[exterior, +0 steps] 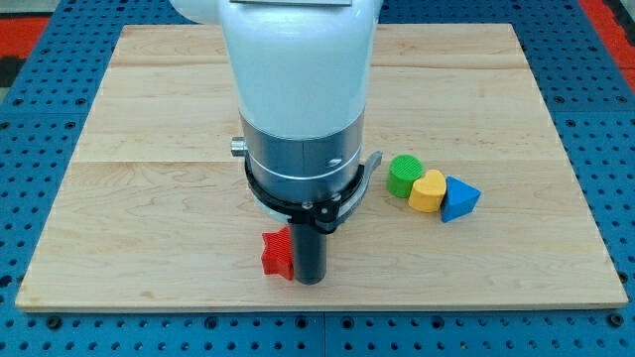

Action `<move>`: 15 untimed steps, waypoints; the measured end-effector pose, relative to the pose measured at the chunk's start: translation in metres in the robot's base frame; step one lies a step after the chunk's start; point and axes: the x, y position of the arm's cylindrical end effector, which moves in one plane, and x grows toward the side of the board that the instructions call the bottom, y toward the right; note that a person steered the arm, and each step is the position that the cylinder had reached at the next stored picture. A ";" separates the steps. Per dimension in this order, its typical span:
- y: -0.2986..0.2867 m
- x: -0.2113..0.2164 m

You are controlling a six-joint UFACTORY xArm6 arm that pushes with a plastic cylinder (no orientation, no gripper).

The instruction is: Push the green star along with red circle towards the red star

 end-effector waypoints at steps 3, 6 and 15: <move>-0.031 0.003; -0.030 0.032; 0.059 -0.089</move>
